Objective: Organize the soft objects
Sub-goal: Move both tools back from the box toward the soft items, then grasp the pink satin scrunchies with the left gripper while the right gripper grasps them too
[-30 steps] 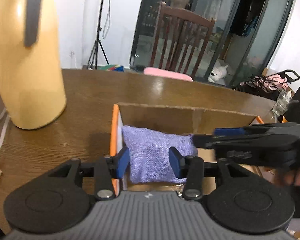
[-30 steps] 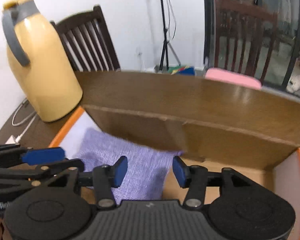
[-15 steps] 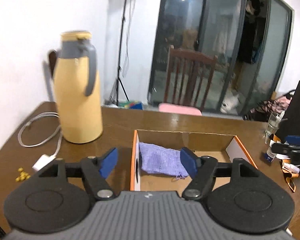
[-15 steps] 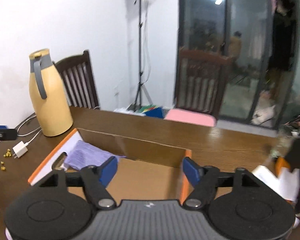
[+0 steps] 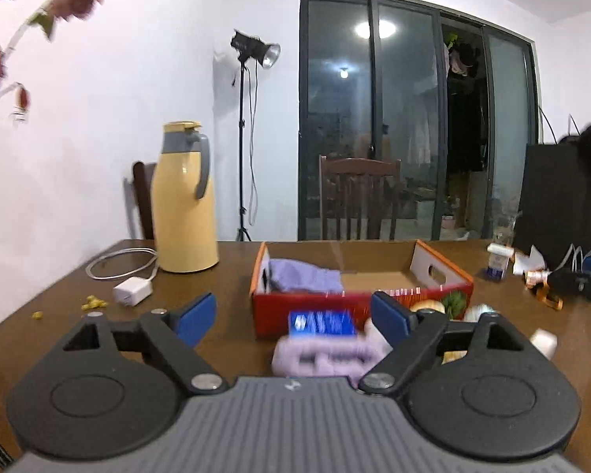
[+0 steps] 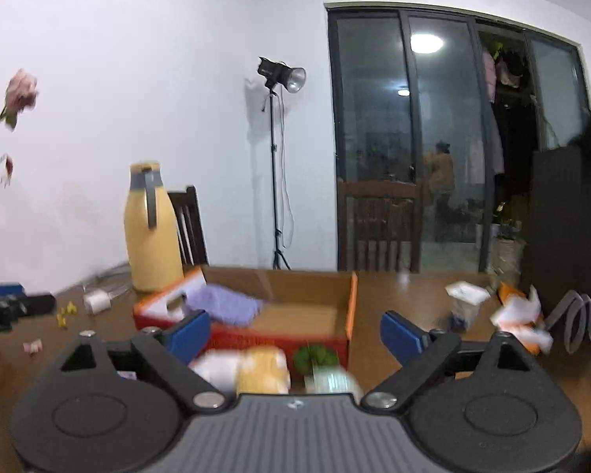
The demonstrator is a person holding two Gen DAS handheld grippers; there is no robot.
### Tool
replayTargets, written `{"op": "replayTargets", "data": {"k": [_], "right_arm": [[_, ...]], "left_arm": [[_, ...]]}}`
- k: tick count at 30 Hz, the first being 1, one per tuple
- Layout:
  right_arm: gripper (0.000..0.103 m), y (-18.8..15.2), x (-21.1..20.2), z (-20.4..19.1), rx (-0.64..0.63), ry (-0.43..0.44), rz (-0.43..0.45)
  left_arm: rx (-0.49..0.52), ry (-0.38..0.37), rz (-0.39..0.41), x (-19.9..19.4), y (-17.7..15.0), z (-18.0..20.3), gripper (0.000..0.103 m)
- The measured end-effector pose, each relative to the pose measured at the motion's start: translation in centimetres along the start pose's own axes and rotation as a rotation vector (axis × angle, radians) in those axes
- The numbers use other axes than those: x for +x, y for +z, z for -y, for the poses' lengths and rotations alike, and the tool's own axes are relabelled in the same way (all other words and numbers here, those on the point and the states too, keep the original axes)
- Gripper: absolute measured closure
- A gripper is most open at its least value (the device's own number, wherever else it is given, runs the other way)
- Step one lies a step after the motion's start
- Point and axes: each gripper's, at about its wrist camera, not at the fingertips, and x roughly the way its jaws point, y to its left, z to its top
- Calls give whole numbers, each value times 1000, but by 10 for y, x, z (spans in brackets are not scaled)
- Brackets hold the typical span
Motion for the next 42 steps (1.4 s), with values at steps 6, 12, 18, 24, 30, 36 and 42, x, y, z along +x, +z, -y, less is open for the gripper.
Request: {"op": "replayTargets", "data": {"k": [6,12,18,24,30,36,42], "right_arm": [[6,-64,-60,-40,-66,-9,15],[6,-90,-94,-74,-120,22,33],[5,-86,-96,-77,-120,14,54],[6,-91,-81,-75,-81,27,28],[8,-98,-56,-77,-88,49,-24],[25,-92,-23,-77,-59,97,-67],[40,-82,29,-87,58,257,-174]], "left_arm": [[-26,61,11,-66,-55,13,1],[41,13,-6,-85,-78,33,1],[11,29,5,-86,-77,27,1],[-3,26,-36,-75,-83,23,1],[-58,28,-110,-50,-89,11,1],[-82,30,-117,-21,-80,2,1],[-140,-70,-173,33,-68,-15,33]]}}
